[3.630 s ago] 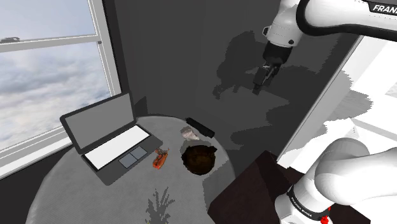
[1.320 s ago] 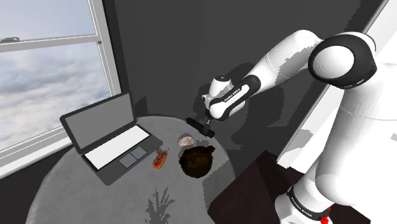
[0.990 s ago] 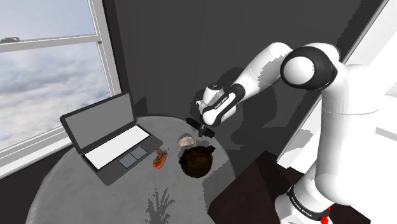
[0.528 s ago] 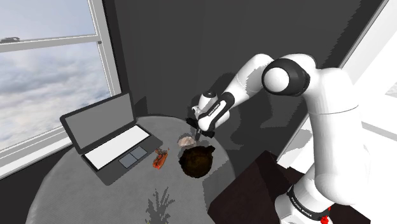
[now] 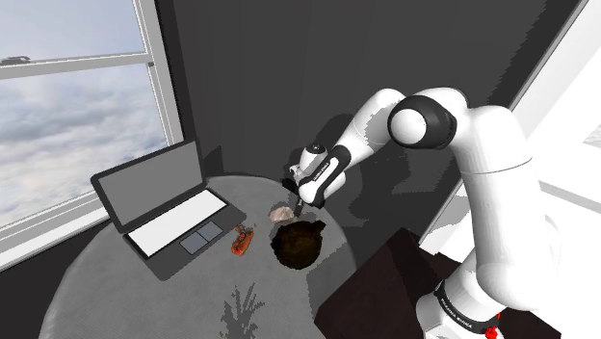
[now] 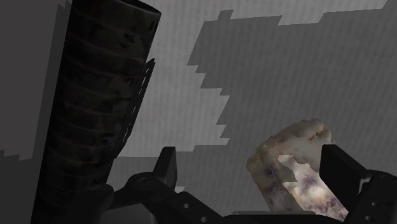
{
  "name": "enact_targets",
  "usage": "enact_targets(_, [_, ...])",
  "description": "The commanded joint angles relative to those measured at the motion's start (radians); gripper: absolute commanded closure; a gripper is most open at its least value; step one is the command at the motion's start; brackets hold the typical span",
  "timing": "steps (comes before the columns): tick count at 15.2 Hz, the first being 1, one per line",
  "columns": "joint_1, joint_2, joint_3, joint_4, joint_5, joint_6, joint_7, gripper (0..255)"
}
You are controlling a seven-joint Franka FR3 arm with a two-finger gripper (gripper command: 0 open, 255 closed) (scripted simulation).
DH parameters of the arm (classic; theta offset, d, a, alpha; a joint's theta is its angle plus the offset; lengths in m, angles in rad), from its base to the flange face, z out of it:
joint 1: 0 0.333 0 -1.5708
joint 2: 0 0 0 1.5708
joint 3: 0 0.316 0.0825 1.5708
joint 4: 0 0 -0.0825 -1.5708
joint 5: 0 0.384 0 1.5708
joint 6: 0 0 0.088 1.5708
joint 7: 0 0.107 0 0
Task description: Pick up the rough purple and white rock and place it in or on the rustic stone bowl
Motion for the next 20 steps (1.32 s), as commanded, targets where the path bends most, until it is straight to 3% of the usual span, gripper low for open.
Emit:
enact_targets(1, [0.0, 0.001, 0.0, 0.001, 0.0, 0.0, 0.0, 0])
enact_targets(3, [0.0, 0.0, 0.0, 0.0, 0.0, 0.0, 0.0, 0])
enact_targets(4, [0.0, 0.0, 0.0, 0.0, 0.0, 0.0, 0.0, 255])
enact_targets(13, [0.0, 0.001, 0.0, 0.001, 0.0, 0.0, 0.0, 255])
enact_targets(20, [-0.003, -0.092, 0.003, -0.035, 0.001, -0.057, -0.004, 255])
